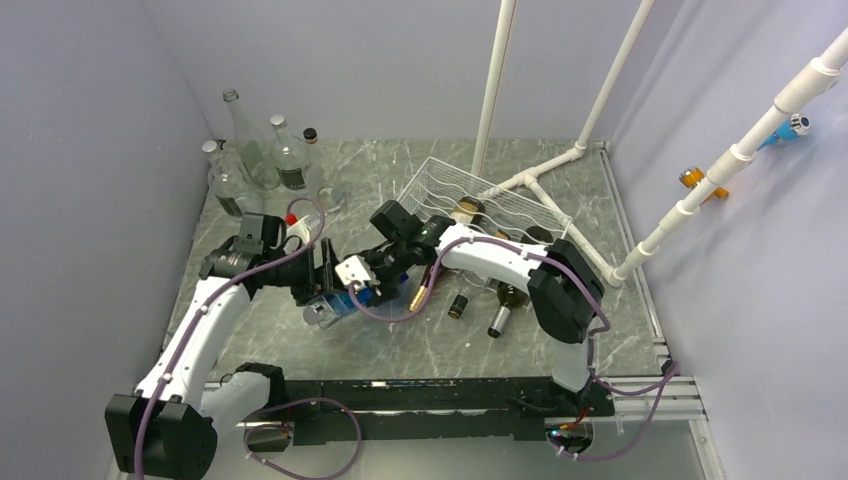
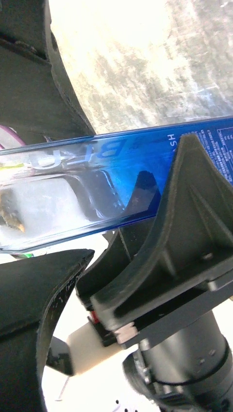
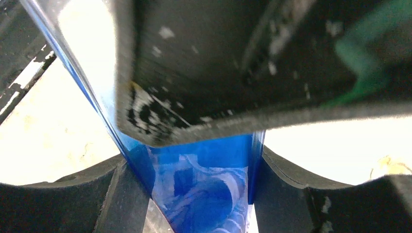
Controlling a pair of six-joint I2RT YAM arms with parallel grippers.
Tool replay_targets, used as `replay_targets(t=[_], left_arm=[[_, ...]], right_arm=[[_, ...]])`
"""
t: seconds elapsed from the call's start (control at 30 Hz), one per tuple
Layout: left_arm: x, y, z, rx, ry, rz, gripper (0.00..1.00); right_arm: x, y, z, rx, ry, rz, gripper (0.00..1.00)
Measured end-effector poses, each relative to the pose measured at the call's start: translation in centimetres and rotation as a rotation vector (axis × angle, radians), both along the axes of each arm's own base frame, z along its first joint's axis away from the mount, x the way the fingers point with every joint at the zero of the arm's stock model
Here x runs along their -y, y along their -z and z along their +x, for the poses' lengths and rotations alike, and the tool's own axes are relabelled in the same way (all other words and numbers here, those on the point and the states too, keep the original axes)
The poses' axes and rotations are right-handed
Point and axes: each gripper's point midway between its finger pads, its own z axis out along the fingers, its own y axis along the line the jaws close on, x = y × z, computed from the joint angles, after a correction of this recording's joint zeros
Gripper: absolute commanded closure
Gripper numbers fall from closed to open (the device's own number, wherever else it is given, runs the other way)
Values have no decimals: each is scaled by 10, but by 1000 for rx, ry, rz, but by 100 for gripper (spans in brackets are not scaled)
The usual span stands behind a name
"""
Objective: Take the wine bottle off the wine rack
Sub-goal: Pick up the wine bottle from the wine rack.
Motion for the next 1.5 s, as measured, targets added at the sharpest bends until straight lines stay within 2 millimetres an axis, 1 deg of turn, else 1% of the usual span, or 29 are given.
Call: replay_targets(t=[0.13,0.2,0.37,0.47,0.8,1.07,1.2,1.27,1.4,1.5], left_arm=[[-1,-12,3,54,-3,-6,8],[-3,-19,5,83,-17,-4,7],[-8,-27,11,128,-47,15,1],[-11,-35,14,164,-66,27,1],[-23,-83,25,417,-165,53,0],[-39,-118,42,630,-253,102,0],[-48,-145,49,802,-295,126,1],[-54,-163,49,908,-320,135,0],[-58,-203,45,1113,-334,132,1],[-57,-219,45,1200,-319,129,1]], right_arm=[[2,-4,6,-39,26,15,100],[2,-6,8,-52,31,26,100],[4,-7,7,-78,27,35,100],[6,-8,8,-95,30,41,100],[12,-9,19,-143,74,44,100],[15,-12,25,-192,99,61,100],[19,-13,32,-230,126,68,100],[22,-15,37,-258,145,76,100],[25,-16,46,-309,184,89,100],[27,-17,53,-334,214,97,100]])
